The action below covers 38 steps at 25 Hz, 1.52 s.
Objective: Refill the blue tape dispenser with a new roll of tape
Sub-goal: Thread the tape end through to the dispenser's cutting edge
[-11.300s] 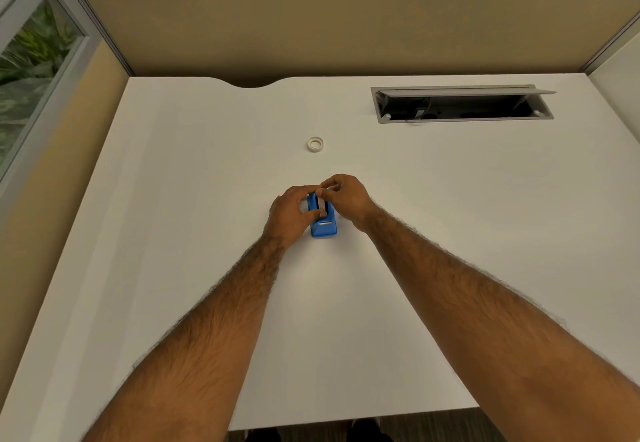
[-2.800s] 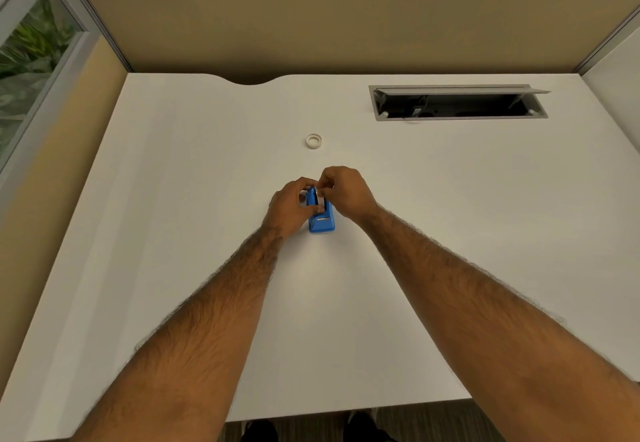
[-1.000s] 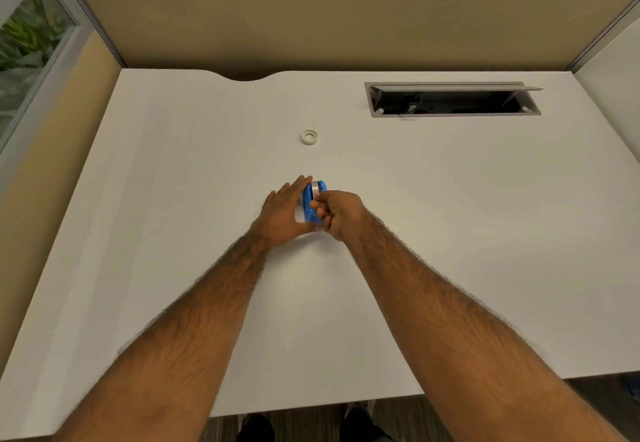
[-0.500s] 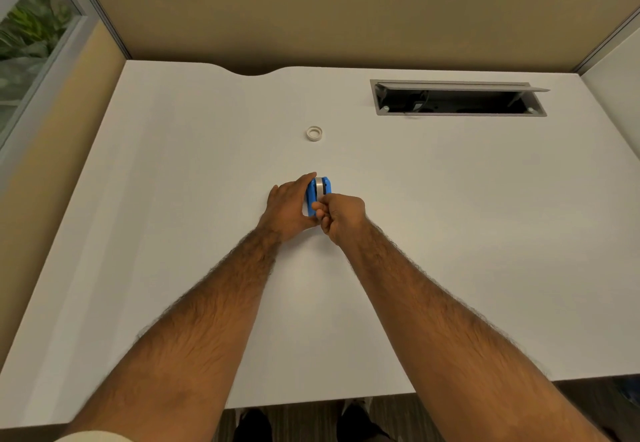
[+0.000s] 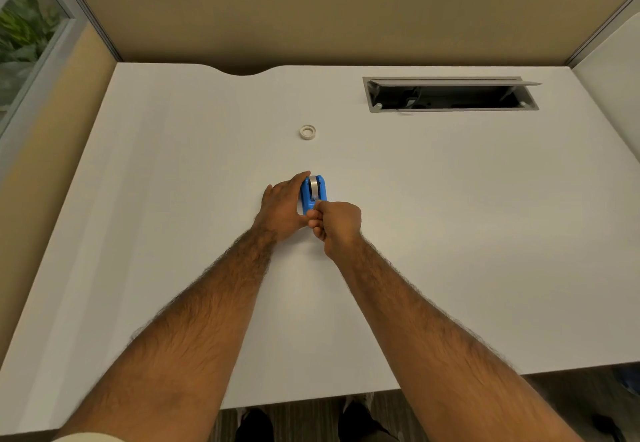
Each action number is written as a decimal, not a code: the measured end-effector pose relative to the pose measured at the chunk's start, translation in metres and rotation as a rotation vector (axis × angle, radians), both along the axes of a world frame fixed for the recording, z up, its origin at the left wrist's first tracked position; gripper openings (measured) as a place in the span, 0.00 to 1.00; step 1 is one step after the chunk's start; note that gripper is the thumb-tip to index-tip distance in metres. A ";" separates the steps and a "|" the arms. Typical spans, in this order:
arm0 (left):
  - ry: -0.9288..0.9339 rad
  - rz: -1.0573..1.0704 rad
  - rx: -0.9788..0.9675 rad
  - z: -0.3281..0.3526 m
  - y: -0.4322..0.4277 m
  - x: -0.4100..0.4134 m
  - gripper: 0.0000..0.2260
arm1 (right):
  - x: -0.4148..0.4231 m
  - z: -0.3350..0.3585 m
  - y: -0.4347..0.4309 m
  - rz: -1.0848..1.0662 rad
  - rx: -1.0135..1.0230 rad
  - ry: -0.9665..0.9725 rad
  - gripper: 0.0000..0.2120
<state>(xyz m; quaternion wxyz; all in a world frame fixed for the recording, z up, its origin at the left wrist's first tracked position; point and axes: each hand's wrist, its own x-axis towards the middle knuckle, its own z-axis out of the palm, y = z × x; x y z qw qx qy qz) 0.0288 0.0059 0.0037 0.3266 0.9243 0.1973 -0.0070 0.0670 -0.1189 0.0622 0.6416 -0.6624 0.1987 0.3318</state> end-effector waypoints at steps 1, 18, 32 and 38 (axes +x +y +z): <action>-0.004 0.002 0.003 0.002 -0.001 0.000 0.40 | -0.002 -0.001 -0.001 -0.003 0.007 -0.013 0.07; 0.015 0.026 -0.014 0.004 -0.003 0.000 0.39 | -0.017 -0.013 -0.008 -0.029 0.061 -0.014 0.07; 0.016 0.022 -0.015 0.001 -0.001 0.002 0.40 | -0.019 -0.024 -0.010 -0.014 0.075 -0.030 0.05; 0.026 0.021 -0.022 -0.002 0.000 0.002 0.40 | -0.020 -0.029 -0.010 -0.019 0.117 -0.064 0.08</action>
